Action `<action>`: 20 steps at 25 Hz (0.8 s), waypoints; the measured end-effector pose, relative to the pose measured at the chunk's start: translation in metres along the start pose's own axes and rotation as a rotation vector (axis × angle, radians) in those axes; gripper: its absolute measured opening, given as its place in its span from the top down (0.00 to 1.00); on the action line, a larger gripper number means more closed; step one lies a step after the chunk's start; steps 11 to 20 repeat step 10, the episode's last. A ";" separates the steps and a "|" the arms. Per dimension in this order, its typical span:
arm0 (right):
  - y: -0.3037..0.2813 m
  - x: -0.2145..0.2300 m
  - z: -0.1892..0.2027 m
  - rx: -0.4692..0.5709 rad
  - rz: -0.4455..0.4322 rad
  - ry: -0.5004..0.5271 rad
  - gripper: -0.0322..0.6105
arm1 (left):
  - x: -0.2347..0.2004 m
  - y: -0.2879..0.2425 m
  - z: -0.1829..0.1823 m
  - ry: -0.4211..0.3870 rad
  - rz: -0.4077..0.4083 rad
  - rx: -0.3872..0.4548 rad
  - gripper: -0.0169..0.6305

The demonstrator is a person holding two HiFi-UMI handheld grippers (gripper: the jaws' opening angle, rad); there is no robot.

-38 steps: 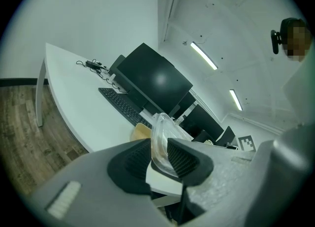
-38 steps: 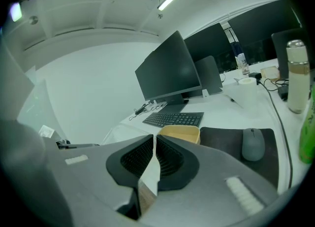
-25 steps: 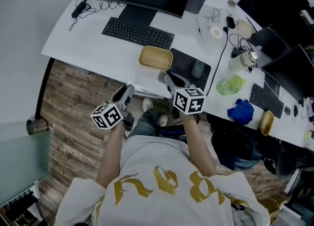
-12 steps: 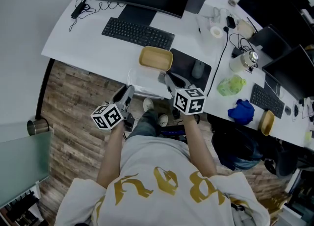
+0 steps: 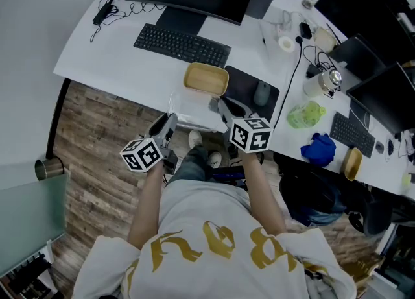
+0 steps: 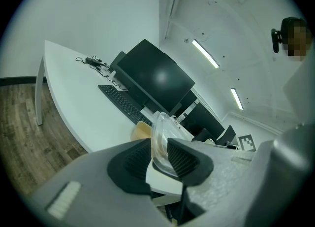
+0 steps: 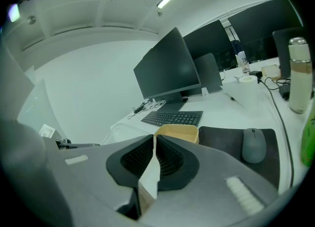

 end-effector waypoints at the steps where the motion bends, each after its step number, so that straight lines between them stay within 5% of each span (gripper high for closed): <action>1: 0.000 0.001 0.000 -0.001 0.001 -0.001 0.88 | 0.000 -0.001 0.000 0.000 0.000 -0.002 0.82; 20: -0.007 0.005 0.002 -0.010 0.006 -0.014 0.88 | -0.006 -0.007 0.000 0.006 -0.003 -0.017 0.82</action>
Point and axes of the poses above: the fingertips, and each gripper's own axes: y backward along the fingers, x to its right, z out of its underside, the point moved 8 cm from there along y, backward along the fingers, and after that the axes turned 5 degrees about z, right-handed, at the moved point
